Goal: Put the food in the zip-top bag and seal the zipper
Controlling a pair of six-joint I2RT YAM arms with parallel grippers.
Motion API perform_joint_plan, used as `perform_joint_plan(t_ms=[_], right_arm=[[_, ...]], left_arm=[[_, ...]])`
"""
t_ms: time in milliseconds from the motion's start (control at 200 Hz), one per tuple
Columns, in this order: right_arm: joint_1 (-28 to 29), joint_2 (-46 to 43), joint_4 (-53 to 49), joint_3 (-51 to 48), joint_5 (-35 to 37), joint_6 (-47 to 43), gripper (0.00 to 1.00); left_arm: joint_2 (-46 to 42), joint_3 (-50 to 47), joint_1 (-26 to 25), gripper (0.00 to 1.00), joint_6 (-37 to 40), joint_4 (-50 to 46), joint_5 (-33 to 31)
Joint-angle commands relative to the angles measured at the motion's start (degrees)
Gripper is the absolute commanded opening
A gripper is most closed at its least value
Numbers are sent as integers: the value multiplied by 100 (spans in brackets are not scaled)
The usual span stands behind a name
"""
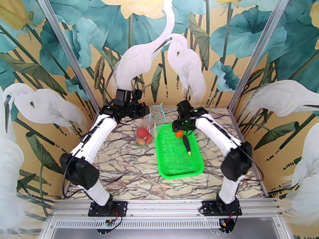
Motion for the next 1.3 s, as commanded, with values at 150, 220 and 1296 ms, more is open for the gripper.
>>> perform_joint_plan(t_ms=[150, 220, 1296], right_arm=[[-49, 1116, 29, 625, 541, -286, 81], [-62, 1350, 26, 757, 540, -312, 81], [-167, 2567, -69, 1490, 382, -261, 52]], left_arm=[[-167, 9, -18, 0, 127, -75, -72], [-174, 1, -15, 0, 141, -84, -89], [92, 271, 143, 0, 232, -233, -9]])
